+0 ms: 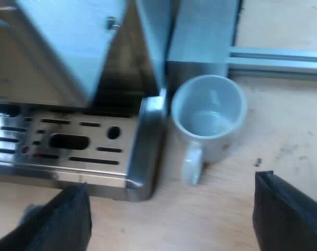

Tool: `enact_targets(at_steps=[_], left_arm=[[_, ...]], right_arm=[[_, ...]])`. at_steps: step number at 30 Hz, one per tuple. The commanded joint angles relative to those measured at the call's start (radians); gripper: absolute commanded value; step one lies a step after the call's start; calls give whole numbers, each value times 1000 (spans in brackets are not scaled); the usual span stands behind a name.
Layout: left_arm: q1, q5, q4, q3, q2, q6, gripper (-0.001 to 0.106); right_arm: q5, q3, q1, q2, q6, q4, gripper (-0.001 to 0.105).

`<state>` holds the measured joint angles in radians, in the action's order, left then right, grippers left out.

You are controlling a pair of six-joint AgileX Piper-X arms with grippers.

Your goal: Grind coffee beans and then tamp

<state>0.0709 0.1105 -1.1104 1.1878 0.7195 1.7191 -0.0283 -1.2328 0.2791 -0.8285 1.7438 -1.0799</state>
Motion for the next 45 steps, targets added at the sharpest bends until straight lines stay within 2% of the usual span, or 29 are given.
enact_targets(at_steps=[1,5,8,14,18,23,31,40,45], left_arm=[[0,6,-20,9,-22,11,79],[0,-9,-46,9,-68,3,79],[0,-9,-45,9,-96,3,79],[0,-9,-94,9,-236,-18,79],[0,-12,-143,9,-351,-18,79],[0,-53,-175,9,-472,-18,79],[0,-55,-238,11,-641,-18,79],[0,-55,-277,13,-738,-18,79],[0,-57,-315,13,-800,-18,79]], right_arm=[[-69,-11,-98,19,49,-36,66],[-137,-11,-282,42,128,-66,66],[-149,-11,-335,63,129,-61,66],[-150,-9,-332,129,141,-63,66],[-152,-9,-323,245,144,-77,66],[-152,-9,-323,354,144,-107,66],[-152,-7,-323,491,147,-184,66],[-149,85,-323,666,147,-181,66],[-146,183,-323,826,147,-181,66]])
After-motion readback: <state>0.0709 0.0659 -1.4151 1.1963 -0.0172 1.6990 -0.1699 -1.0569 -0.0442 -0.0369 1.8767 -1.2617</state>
